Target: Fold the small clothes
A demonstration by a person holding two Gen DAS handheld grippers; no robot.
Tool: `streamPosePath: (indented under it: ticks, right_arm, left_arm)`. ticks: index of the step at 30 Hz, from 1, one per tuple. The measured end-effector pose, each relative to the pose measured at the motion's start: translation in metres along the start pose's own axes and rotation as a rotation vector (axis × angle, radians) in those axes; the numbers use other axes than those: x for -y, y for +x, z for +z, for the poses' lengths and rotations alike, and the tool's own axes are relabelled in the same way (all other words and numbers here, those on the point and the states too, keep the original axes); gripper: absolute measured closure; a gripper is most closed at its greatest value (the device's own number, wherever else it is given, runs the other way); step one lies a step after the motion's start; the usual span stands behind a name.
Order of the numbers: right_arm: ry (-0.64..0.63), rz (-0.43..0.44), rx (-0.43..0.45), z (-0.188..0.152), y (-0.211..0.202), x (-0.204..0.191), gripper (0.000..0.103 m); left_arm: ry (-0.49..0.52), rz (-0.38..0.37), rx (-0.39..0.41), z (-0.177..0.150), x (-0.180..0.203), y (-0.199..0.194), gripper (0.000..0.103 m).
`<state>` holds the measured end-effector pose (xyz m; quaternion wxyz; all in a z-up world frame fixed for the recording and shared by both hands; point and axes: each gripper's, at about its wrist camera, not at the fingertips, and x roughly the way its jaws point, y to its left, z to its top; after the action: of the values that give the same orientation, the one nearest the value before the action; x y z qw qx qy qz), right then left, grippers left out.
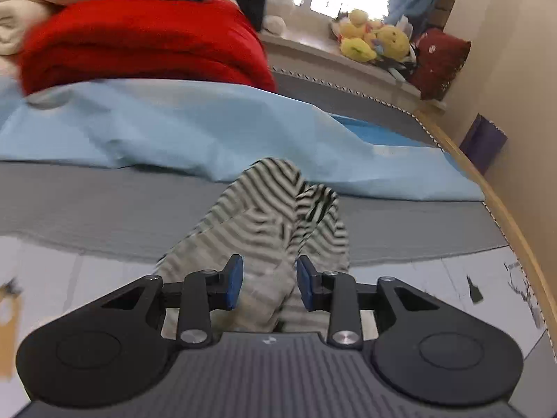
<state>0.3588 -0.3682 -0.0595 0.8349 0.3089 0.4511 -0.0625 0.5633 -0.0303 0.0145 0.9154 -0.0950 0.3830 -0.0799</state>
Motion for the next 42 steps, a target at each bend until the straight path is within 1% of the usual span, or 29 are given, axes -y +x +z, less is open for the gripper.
streamPosePath:
  ticks: [2, 4, 6, 8, 10, 11, 12, 13, 14, 16, 17, 19, 21, 23, 25, 26, 27, 28, 29, 30, 31, 32, 34, 35, 36, 38, 39, 41, 42]
  right_arm:
    - [0.009, 0.016, 0.005, 0.002, -0.003, -0.001, 0.068]
    - [0.01, 0.029, 0.008, 0.004, -0.005, -0.001, 0.068]
    - [0.011, 0.027, 0.006, 0.005, -0.004, 0.0, 0.068]
    - [0.036, 0.02, -0.001, 0.006, -0.001, 0.003, 0.068]
    - [0.066, 0.022, -0.013, 0.006, 0.001, 0.005, 0.067]
    - [0.068, 0.027, -0.017, 0.005, 0.001, 0.005, 0.067]
    - [0.062, 0.034, -0.021, 0.004, 0.001, 0.004, 0.067]
    - [0.054, 0.039, -0.022, 0.004, 0.001, 0.003, 0.067]
    - [0.05, 0.042, -0.022, 0.004, 0.0, 0.002, 0.067]
    - [0.046, 0.045, -0.019, 0.005, -0.002, 0.001, 0.067]
    - [0.047, 0.043, -0.019, 0.006, -0.002, 0.001, 0.067]
    - [0.055, 0.044, -0.016, 0.006, -0.003, 0.0, 0.067]
    - [0.057, 0.054, -0.011, 0.006, -0.006, -0.003, 0.067]
    - [0.05, 0.065, -0.001, 0.006, -0.009, -0.007, 0.067]
    - [0.045, 0.068, 0.011, 0.005, -0.012, -0.01, 0.067]
    - [0.045, 0.066, 0.015, 0.005, -0.013, -0.01, 0.067]
    - [0.045, 0.063, 0.016, 0.004, -0.013, -0.011, 0.067]
    - [0.045, 0.063, 0.015, 0.003, -0.013, -0.012, 0.067]
    - [0.046, 0.062, 0.016, 0.003, -0.014, -0.012, 0.067]
    - [0.046, 0.061, 0.018, 0.002, -0.014, -0.013, 0.067]
    - [0.039, 0.061, 0.021, 0.001, -0.014, -0.015, 0.067]
    - [0.03, 0.062, 0.025, 0.0, -0.015, -0.018, 0.067]
    - [0.02, 0.066, 0.028, -0.003, -0.014, -0.022, 0.067]
    - [0.015, 0.069, 0.028, -0.005, -0.014, -0.023, 0.067]
    - [0.011, 0.069, 0.025, -0.007, -0.014, -0.025, 0.067]
    - [0.0, 0.071, 0.015, -0.011, -0.011, -0.029, 0.067]
    - [-0.004, 0.074, 0.012, -0.013, -0.01, -0.031, 0.067]
    - [-0.018, 0.074, 0.01, -0.015, -0.009, -0.034, 0.067]
    - [-0.026, 0.074, 0.01, -0.016, -0.009, -0.036, 0.067]
  left_arm:
    - [0.008, 0.016, -0.012, 0.013, 0.013, 0.029, 0.06]
    - [0.02, 0.041, -0.027, 0.021, 0.024, 0.058, 0.05]
    - [0.018, 0.075, -0.058, 0.022, 0.025, 0.085, 0.045]
    - [0.027, 0.116, -0.091, 0.021, 0.026, 0.11, 0.045]
    - [0.056, 0.144, -0.108, 0.017, 0.024, 0.124, 0.047]
    - [0.084, 0.161, -0.119, 0.015, 0.024, 0.131, 0.053]
    - [0.113, 0.181, -0.132, 0.013, 0.023, 0.136, 0.081]
    - [0.133, 0.2, -0.151, 0.01, 0.021, 0.136, 0.101]
    - [0.138, 0.211, -0.152, 0.009, 0.019, 0.132, 0.101]
    - [0.128, 0.175, -0.08, 0.004, 0.013, 0.102, 0.101]
    - [0.152, 0.155, -0.04, 0.0, 0.013, 0.084, 0.102]
    - [0.223, 0.132, 0.067, -0.015, 0.012, 0.03, 0.101]
    - [0.26, 0.086, 0.162, -0.04, 0.004, -0.036, 0.102]
    - [0.261, 0.011, 0.248, -0.076, -0.012, -0.104, 0.102]
    - [0.311, -0.079, 0.294, -0.12, -0.025, -0.162, 0.101]
    - [0.331, -0.128, 0.275, -0.147, -0.034, -0.184, 0.101]
    - [0.336, -0.173, 0.21, -0.171, -0.042, -0.196, 0.101]
    - [0.348, -0.195, 0.116, -0.19, -0.048, -0.199, 0.097]
    - [0.389, -0.161, 0.018, -0.21, -0.051, -0.2, 0.097]
    - [0.429, -0.107, -0.022, -0.222, -0.051, -0.201, 0.097]
    - [0.439, -0.057, -0.036, -0.227, -0.052, -0.204, 0.096]
    - [0.378, -0.043, -0.029, -0.22, -0.058, -0.209, 0.093]
    - [0.153, -0.062, 0.016, -0.197, -0.077, -0.214, 0.069]
    - [0.026, -0.074, 0.039, -0.187, -0.088, -0.211, 0.066]
    - [-0.054, -0.079, 0.044, -0.18, -0.095, -0.204, 0.064]
    - [-0.104, -0.063, 0.041, -0.168, -0.091, -0.186, 0.058]
    - [-0.116, -0.042, 0.038, -0.168, -0.09, -0.174, 0.051]
    - [-0.161, -0.044, 0.012, -0.17, -0.091, -0.15, 0.049]
    - [-0.192, -0.056, -0.008, -0.173, -0.092, -0.147, 0.049]
